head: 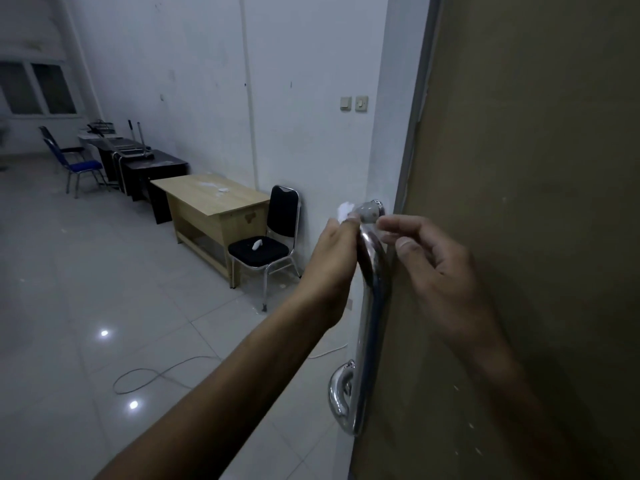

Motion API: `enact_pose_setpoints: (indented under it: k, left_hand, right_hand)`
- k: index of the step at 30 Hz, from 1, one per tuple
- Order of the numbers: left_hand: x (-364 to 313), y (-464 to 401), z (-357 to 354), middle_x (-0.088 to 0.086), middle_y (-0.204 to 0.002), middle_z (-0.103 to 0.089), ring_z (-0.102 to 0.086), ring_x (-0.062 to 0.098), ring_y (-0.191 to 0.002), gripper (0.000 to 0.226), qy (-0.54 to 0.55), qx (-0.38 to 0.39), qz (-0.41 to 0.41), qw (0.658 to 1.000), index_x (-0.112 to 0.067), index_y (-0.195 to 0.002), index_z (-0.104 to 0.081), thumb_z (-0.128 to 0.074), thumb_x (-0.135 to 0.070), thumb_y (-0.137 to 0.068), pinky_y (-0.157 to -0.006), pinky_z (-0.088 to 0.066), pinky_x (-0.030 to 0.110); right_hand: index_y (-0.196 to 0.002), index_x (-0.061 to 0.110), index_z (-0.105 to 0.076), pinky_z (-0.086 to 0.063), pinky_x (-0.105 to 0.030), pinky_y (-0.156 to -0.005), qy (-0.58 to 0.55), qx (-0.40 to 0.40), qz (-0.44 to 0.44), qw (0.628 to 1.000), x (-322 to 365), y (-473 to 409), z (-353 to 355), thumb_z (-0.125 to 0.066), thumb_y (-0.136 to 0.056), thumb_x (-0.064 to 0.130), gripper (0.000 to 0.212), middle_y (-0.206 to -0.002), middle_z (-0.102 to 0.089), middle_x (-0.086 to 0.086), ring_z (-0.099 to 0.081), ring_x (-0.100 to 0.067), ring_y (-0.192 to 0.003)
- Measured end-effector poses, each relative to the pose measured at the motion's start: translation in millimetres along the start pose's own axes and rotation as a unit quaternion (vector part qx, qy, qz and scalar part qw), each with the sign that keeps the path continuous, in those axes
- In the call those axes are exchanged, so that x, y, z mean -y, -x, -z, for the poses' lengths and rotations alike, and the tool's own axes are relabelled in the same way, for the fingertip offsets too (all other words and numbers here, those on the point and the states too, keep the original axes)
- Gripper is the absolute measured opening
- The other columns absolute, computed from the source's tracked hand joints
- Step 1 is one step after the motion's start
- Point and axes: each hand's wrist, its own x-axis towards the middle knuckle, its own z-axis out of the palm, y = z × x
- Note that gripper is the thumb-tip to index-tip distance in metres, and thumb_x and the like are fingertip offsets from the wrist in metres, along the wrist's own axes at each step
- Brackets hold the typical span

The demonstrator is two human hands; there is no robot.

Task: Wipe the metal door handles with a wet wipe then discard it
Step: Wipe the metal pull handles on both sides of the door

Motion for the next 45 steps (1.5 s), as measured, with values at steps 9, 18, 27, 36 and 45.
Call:
enact_pose_setpoints:
  k: [9,18,27,36,45]
  left_hand:
    - [25,24,13,0.015,-0.122,-0.067,-0.062,0.022,-0.117,0.063,0.149,0.090,0.073,0.982,-0.007,-0.130,-0.056,-0.017,-0.048,-0.103,-0.096,-0.046,0.031]
    - [64,66,8,-0.009,-0.142,-0.051,-0.049,-0.002,-0.126,0.040,-0.083,0.034,-0.118,0.989,-0.028,-0.139,-0.045,-0.030,-0.039,-0.104,-0.106,-0.041,0.020]
    - [71,46,-28,0.000,-0.159,0.023,0.011,-0.007,-0.144,0.058,-0.195,-0.026,-0.325,0.925,-0.022,-0.152,0.000,-0.028,-0.028,-0.103,-0.108,-0.012,0.001]
    - [165,44,-1,0.036,-0.147,-0.031,-0.009,0.046,-0.146,0.072,-0.490,0.016,-0.444,0.750,-0.016,-0.148,-0.006,-0.058,-0.018,-0.098,-0.114,-0.030,0.051]
    - [149,65,-7,-0.019,-0.161,0.009,-0.002,0.003,-0.148,0.078,-0.167,0.069,-0.206,0.962,-0.050,-0.146,0.016,-0.028,-0.075,-0.087,-0.121,-0.018,0.031]
  right_hand:
    - [-0.106,0.030,-0.066,-0.046,-0.006,-0.076,-0.023,-0.009,-0.019,1.000,-10,14,10,-0.050,-0.099,0.016,0.023,-0.101,-0.071,0.017,-0.064,0.003,-0.100]
    - [-0.108,0.026,-0.067,-0.049,-0.010,-0.078,-0.049,-0.007,-0.037,0.998,-21,23,12,-0.050,-0.099,0.016,0.022,-0.102,-0.071,0.015,-0.065,0.001,-0.098]
    - [-0.112,0.019,-0.066,-0.054,-0.022,-0.087,-0.098,-0.043,-0.050,0.993,-35,27,14,-0.045,-0.097,0.028,0.027,-0.108,-0.071,0.005,-0.066,-0.009,-0.106]
    - [-0.133,0.023,-0.054,-0.043,-0.019,-0.103,-0.117,-0.007,-0.055,0.992,-52,49,17,-0.033,-0.094,0.051,0.052,-0.134,-0.060,0.010,-0.054,-0.002,-0.125]
    - [-0.140,0.025,-0.047,-0.038,-0.027,-0.110,-0.073,0.040,-0.106,0.991,-75,80,14,-0.029,-0.097,0.051,0.053,-0.141,-0.053,0.015,-0.046,0.001,-0.131]
